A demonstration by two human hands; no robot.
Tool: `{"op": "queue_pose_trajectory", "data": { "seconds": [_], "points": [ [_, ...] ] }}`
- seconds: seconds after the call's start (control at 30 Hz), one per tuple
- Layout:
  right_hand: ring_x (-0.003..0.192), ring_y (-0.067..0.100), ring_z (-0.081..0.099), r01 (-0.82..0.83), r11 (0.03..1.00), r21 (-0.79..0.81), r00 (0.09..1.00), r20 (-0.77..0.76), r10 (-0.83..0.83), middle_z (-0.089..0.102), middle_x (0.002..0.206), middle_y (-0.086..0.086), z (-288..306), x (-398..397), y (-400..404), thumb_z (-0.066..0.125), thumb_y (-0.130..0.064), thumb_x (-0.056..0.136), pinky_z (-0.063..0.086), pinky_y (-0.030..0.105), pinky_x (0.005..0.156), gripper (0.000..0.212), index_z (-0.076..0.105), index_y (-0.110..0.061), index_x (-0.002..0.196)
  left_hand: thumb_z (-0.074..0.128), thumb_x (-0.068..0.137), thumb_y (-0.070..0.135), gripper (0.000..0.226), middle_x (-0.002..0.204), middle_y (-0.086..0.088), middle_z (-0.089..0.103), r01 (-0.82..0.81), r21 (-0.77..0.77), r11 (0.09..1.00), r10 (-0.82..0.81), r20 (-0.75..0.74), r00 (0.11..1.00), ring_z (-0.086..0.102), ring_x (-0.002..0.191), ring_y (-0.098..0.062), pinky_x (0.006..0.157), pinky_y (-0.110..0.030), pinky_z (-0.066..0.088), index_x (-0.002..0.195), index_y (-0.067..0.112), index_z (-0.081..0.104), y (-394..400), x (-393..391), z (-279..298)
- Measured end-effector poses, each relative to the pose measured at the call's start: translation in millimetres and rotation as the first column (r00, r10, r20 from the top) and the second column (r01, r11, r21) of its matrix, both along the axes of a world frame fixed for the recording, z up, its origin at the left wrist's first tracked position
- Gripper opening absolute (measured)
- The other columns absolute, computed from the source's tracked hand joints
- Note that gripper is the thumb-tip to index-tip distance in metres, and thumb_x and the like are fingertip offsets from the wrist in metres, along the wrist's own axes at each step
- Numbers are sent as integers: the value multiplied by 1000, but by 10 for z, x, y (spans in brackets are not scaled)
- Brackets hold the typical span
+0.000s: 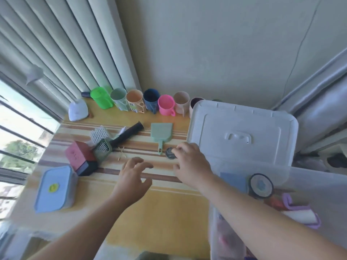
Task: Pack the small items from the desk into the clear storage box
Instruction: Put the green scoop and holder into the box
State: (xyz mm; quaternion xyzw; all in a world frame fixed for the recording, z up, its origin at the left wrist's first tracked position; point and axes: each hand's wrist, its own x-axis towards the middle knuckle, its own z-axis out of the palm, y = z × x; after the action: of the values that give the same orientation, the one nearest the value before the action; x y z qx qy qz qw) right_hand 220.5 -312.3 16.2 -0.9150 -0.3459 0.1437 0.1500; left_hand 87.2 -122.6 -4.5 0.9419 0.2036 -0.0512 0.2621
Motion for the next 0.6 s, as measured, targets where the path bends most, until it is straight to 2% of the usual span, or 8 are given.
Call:
{"op": "queue_pose_trajectory", "data": {
  "seconds": [0.17,0.37,0.47,0.6],
  "points": [
    [120,26,46,93,983,-160,992,-72,-105,52,129,-3,-438,210,779,59,-44,97,51,39,78,36,61,-21,126,66,84,28,49,139,3,46,-56,69,996,63,-112,992,35,133,-29,110,-46,35,132,38,60,1006,325,-273],
    [108,27,49,190,916,-354,974,-52,-222,54,125,0,-931,457,1412,58,-63,94,45,39,75,49,64,-22,121,65,83,35,65,144,-5,45,-95,241,966,145,-199,969,37,133,-35,109,-52,36,145,34,45,1959,879,-539],
    [105,28,50,255,881,-398,958,-18,-285,54,124,-1,-1114,558,1580,60,-68,92,46,40,75,55,63,-23,123,67,84,43,63,143,-5,49,-81,294,953,157,-247,956,37,134,-35,105,-52,37,143,36,46,2160,1071,-651],
    [104,28,52,311,853,-419,941,7,-340,57,117,0,-1310,608,1699,64,-65,91,40,39,72,52,65,-22,119,63,88,48,44,132,2,61,-2,337,942,100,-272,957,45,127,-30,102,-47,36,131,37,62,2279,1151,-841]
  ]
}}
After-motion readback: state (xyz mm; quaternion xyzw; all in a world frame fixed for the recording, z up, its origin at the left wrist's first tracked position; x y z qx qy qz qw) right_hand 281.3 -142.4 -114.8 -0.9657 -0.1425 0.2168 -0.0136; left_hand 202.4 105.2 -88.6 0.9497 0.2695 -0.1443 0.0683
